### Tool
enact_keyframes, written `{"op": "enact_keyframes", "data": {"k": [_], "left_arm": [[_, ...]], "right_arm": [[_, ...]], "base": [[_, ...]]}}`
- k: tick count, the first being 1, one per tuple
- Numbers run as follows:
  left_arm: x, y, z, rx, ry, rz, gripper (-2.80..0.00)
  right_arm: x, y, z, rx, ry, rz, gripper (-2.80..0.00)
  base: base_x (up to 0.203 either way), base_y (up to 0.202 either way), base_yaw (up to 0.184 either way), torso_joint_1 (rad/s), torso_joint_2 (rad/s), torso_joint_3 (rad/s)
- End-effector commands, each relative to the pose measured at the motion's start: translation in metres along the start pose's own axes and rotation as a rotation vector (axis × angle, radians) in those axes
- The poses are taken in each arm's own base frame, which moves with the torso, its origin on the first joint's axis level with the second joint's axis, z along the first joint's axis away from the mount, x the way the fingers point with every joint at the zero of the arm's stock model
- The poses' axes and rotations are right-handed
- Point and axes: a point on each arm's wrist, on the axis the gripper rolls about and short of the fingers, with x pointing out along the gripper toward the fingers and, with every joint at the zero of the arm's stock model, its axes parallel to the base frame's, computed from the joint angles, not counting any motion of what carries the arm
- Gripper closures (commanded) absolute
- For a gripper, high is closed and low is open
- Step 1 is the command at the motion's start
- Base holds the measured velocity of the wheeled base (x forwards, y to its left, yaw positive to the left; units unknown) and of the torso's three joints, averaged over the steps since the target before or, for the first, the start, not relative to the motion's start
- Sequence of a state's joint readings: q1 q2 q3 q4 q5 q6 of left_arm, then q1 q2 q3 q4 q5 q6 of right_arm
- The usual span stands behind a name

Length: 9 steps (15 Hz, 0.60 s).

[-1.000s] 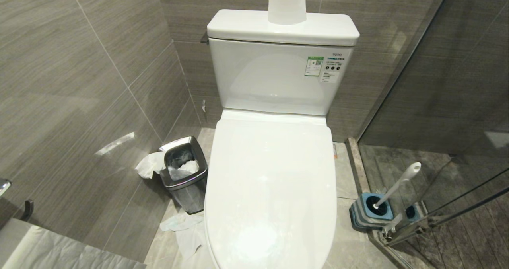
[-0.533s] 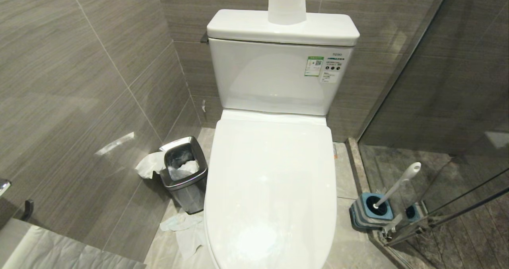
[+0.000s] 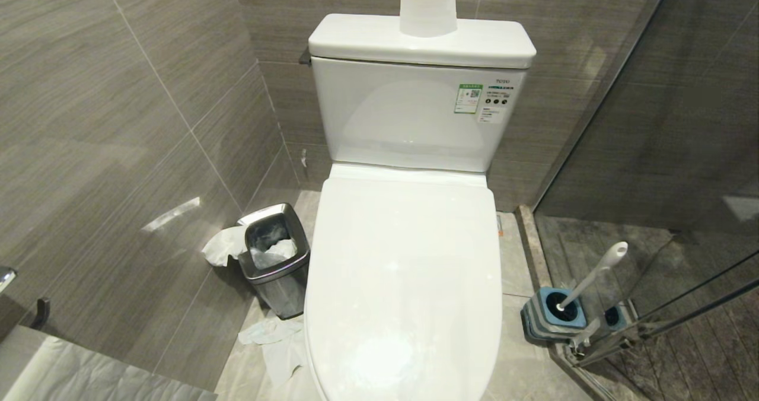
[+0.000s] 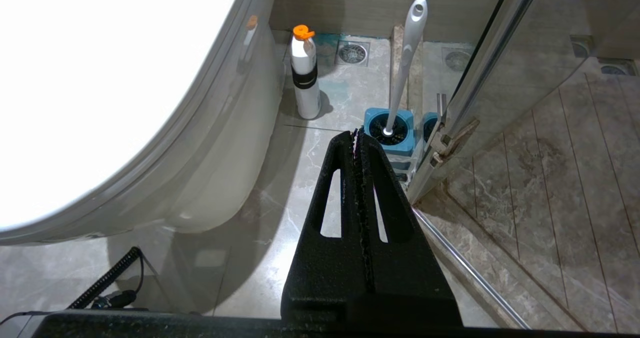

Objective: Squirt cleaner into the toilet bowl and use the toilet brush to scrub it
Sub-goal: Use the left hand to lift the toilet lid slightly

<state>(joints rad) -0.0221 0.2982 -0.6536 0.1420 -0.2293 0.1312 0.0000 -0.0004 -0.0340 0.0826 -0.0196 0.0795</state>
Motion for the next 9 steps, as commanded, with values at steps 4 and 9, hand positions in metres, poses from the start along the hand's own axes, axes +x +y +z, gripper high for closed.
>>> {"op": "enact_keyframes", "data": {"k": [4, 9], "left_arm": [[0.004, 0.003, 0.013, -0.003, -0.013, -0.014, 0.0], [0.014, 0.006, 0.01, -0.021, 0.026, -0.045, 0.0]], "right_arm": [[0.0, 0.0, 0.0, 0.0, 0.001, 0.0, 0.0], [0.0, 0.0, 0.0, 0.0, 0.001, 0.0, 0.0]], "base": [[0.0, 0.0, 0.0, 0.0, 0.0, 0.0], [0.0, 0.0, 0.0, 0.0, 0.0, 0.0]]}}
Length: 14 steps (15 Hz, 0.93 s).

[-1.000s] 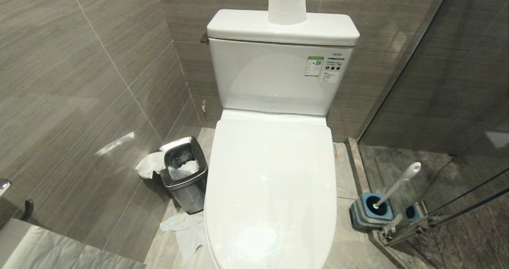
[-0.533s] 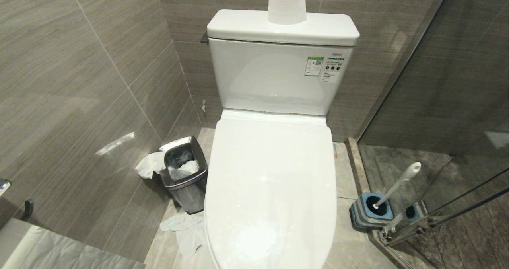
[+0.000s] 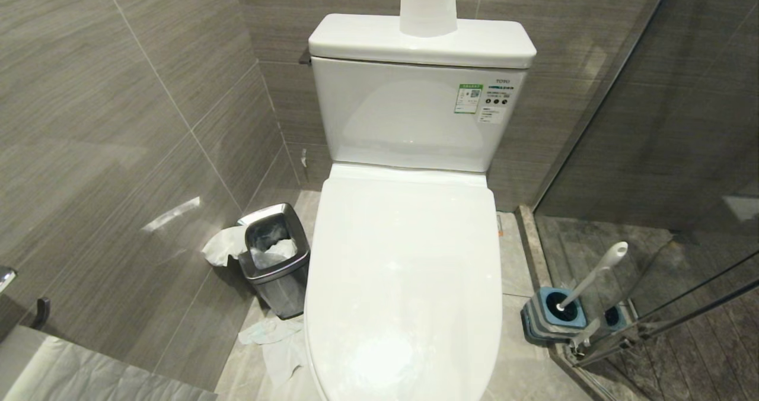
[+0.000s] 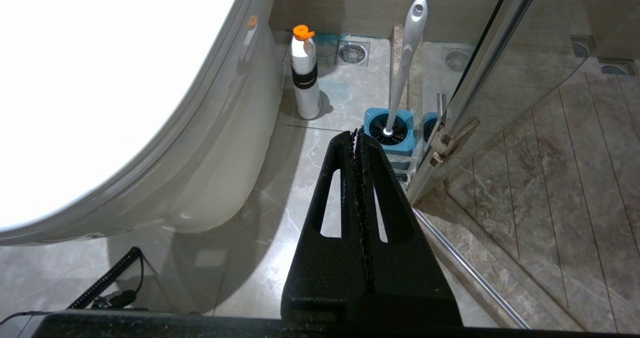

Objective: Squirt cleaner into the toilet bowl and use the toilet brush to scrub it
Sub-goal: Use the left hand to lift the toilet lid slightly

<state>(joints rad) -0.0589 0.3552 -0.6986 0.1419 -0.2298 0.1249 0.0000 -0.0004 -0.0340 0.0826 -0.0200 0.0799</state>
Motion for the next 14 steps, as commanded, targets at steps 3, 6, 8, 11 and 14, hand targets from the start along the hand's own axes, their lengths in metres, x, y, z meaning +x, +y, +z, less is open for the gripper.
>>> {"op": "enact_keyframes", "data": {"k": [3, 6, 8, 11, 14], "left_arm": [[0.004, 0.001, 0.001, -0.003, 0.013, -0.004, 0.0], [-0.007, -0.002, 0.001, 0.006, -0.028, 0.005, 0.0], [-0.008, -0.002, -0.001, 0.003, -0.026, 0.005, 0.0], [-0.009, -0.003, -0.006, -0.009, -0.015, -0.001, 0.0], [0.002, 0.0, -0.006, -0.02, 0.022, -0.005, 0.0]], "right_arm": [[0.0, 0.0, 0.0, 0.0, 0.001, 0.0, 0.0], [0.0, 0.0, 0.0, 0.0, 0.001, 0.0, 0.0], [0.0, 0.0, 0.0, 0.0, 0.001, 0.0, 0.0], [0.0, 0.0, 0.0, 0.0, 0.001, 0.0, 0.0], [0.0, 0.0, 0.0, 0.001, 0.001, 0.0, 0.0]], "base": [[0.0, 0.0, 0.0, 0.0, 0.0, 0.0], [0.0, 0.0, 0.0, 0.0, 0.0, 0.0], [0.0, 0.0, 0.0, 0.0, 0.0, 0.0], [0.0, 0.0, 0.0, 0.0, 0.0, 0.0], [0.0, 0.0, 0.0, 0.0, 0.0, 0.0]]}}
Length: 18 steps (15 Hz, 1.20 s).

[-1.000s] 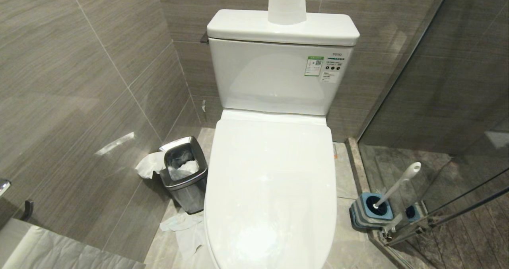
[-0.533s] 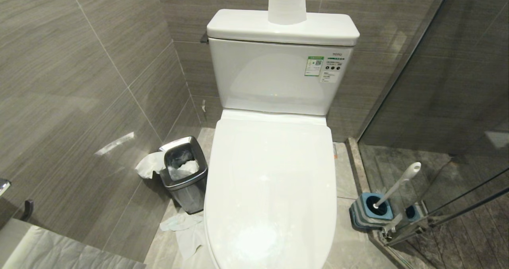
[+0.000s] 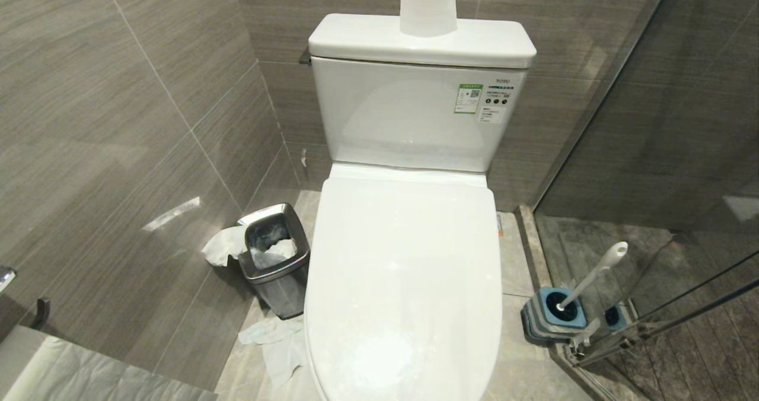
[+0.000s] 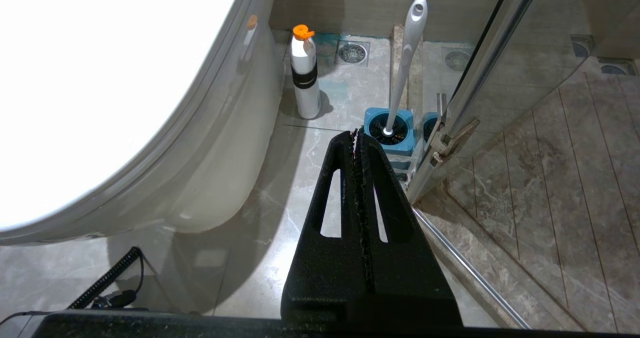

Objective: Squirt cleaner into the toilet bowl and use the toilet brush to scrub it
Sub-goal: Use the left hand to lift the toilet lid slightly

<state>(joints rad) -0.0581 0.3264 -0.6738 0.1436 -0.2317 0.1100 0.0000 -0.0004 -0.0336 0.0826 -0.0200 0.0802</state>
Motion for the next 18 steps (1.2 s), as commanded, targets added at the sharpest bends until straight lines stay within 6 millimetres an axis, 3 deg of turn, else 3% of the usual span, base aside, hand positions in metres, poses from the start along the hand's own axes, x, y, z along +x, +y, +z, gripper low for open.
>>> {"op": "enact_keyframes", "data": {"k": [1, 7, 11, 18], "left_arm": [[0.012, 0.003, 0.002, -0.008, 0.036, -0.004, 0.0], [0.02, 0.005, 0.002, -0.013, 0.051, -0.014, 0.0], [0.04, 0.009, -0.001, -0.031, 0.112, -0.058, 0.0], [0.111, 0.025, 0.007, -0.058, 0.196, -0.102, 0.0]], "right_arm": [[0.0, 0.0, 0.0, 0.0, 0.001, 0.0, 0.0], [0.0, 0.0, 0.0, 0.001, 0.0, 0.0, 0.0], [0.0, 0.0, 0.0, 0.0, 0.001, 0.0, 0.0], [0.0, 0.0, 0.0, 0.001, 0.0, 0.0, 0.0]], "base": [[0.0, 0.0, 0.0, 0.0, 0.0, 0.0], [0.0, 0.0, 0.0, 0.0, 0.0, 0.0], [0.0, 0.0, 0.0, 0.0, 0.0, 0.0], [0.0, 0.0, 0.0, 0.0, 0.0, 0.0]]}}
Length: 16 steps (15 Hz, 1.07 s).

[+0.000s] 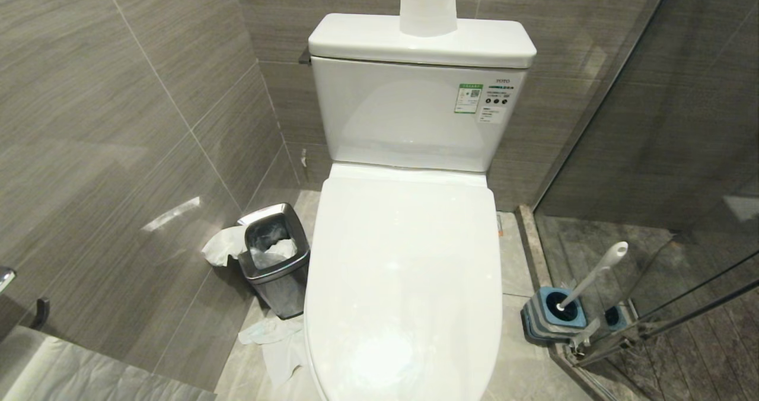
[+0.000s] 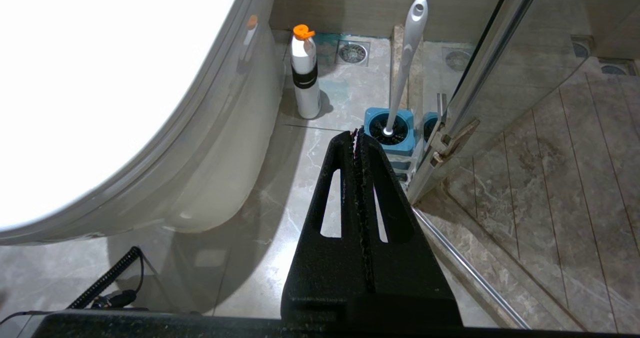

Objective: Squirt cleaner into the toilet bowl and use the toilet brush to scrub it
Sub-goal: Use the left hand to lift the toilet lid slightly

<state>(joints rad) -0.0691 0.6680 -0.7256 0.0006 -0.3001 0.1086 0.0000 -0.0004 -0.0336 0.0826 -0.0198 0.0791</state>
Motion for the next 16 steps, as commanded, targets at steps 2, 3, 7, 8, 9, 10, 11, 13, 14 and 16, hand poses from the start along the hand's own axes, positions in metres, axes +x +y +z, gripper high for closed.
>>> {"op": "enact_keyframes", "data": {"k": [2, 3, 7, 8, 9, 10, 11, 13, 14, 16], "left_arm": [[0.033, 0.01, -0.001, -0.023, 0.073, -0.011, 0.0], [0.033, 0.01, -0.003, -0.025, 0.082, -0.018, 0.0], [0.048, 0.013, -0.011, -0.056, 0.175, -0.025, 0.0], [0.054, 0.015, -0.013, -0.068, 0.197, -0.025, 0.0], [0.059, 0.016, -0.015, -0.078, 0.214, -0.026, 0.0], [0.063, 0.017, -0.018, -0.085, 0.233, -0.025, 0.0], [0.068, 0.019, -0.021, -0.092, 0.257, -0.025, 0.0], [0.086, 0.021, -0.028, -0.104, 0.313, -0.027, 0.0], [0.098, 0.022, -0.032, -0.105, 0.34, -0.036, 0.0], [0.123, 0.021, -0.031, -0.098, 0.355, -0.053, 0.0]], "right_arm": [[0.0, 0.0, 0.0, 0.001, 0.0, 0.0, 0.0], [0.0, 0.0, 0.0, 0.001, 0.0, -0.002, 0.0], [0.0, 0.0, 0.0, 0.001, -0.001, 0.0, 0.0], [0.0, 0.0, 0.0, 0.001, 0.001, 0.0, 0.0], [0.0, 0.0, 0.0, 0.001, 0.001, 0.0, 0.0], [0.0, 0.0, 0.0, 0.001, 0.001, 0.0, 0.0], [0.0, 0.0, 0.0, 0.001, 0.001, 0.0, 0.0], [0.0, 0.0, 0.0, 0.002, 0.001, 0.0, 0.0], [0.0, 0.0, 0.0, 0.001, 0.001, 0.0, 0.0], [0.0, 0.0, 0.0, 0.001, 0.0, -0.001, 0.0]], "base": [[0.0, 0.0, 0.0, 0.0, 0.0, 0.0], [0.0, 0.0, 0.0, 0.0, 0.0, 0.0], [0.0, 0.0, 0.0, 0.0, 0.0, 0.0], [0.0, 0.0, 0.0, 0.0, 0.0, 0.0], [0.0, 0.0, 0.0, 0.0, 0.0, 0.0], [0.0, 0.0, 0.0, 0.0, 0.0, 0.0], [0.0, 0.0, 0.0, 0.0, 0.0, 0.0], [0.0, 0.0, 0.0, 0.0, 0.0, 0.0], [0.0, 0.0, 0.0, 0.0, 0.0, 0.0], [0.0, 0.0, 0.0, 0.0, 0.0, 0.0]]}}
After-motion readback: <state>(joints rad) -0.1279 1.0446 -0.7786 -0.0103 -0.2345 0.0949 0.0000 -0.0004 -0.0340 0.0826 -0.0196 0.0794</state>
